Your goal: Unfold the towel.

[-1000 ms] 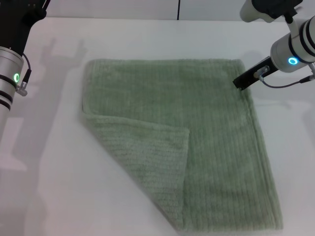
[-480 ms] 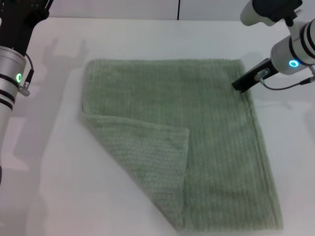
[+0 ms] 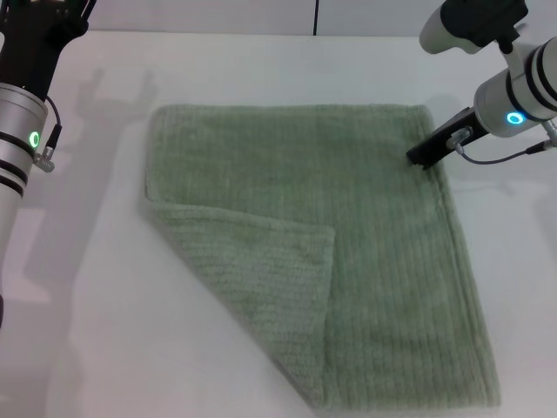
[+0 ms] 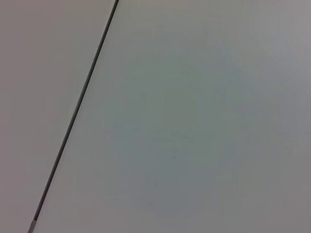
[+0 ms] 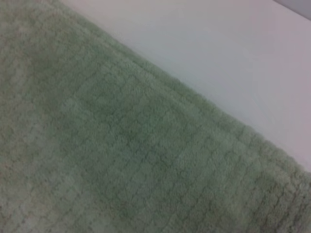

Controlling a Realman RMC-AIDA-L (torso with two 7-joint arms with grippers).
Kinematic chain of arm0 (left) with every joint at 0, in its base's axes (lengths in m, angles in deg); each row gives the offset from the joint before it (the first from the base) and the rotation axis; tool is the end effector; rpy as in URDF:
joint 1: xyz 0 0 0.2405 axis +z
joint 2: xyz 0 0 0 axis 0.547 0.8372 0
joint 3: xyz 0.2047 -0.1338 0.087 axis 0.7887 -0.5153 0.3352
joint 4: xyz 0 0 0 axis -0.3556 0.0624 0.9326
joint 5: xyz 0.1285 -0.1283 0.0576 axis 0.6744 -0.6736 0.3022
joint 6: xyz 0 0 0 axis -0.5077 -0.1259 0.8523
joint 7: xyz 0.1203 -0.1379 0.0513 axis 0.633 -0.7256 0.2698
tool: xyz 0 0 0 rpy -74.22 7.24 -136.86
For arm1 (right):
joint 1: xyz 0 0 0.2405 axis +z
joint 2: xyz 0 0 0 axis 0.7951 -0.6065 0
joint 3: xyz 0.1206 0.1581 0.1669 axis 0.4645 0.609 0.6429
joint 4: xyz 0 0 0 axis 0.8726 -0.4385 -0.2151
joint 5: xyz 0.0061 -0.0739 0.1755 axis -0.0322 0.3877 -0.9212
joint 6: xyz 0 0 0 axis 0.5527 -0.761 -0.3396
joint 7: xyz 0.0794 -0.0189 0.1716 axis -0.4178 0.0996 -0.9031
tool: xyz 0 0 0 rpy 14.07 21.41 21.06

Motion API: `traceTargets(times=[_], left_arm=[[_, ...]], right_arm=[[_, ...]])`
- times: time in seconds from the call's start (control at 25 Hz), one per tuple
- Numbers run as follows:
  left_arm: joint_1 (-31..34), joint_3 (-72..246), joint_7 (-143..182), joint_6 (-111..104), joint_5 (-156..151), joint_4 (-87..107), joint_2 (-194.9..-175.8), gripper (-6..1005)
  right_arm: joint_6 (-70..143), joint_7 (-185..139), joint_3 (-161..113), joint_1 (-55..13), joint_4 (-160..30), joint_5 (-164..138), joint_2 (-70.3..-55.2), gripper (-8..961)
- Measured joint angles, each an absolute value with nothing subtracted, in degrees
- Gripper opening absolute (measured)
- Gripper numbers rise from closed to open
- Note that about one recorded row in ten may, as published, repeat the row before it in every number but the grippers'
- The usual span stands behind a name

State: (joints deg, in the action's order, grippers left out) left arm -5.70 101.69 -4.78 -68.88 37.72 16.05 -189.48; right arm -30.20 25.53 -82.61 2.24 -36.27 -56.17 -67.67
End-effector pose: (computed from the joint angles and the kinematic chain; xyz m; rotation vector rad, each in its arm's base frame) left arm -0.2590 0.4220 0.0227 -1.4561 -0.6502 -1.0468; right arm 0.2292 0.4353 -0.0804 -2.4910 0.8827 -0.4090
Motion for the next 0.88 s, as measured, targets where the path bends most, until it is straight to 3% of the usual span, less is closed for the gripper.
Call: traceTargets(times=[0.88], left_arm=[[-5.46,102.05,-11.87,-68.85,43.20,14.56,-188.96,852]], right_arm=[[-28.79,26.94,-82.57,3.01,-38.58,-56.26,-67.96,-1]])
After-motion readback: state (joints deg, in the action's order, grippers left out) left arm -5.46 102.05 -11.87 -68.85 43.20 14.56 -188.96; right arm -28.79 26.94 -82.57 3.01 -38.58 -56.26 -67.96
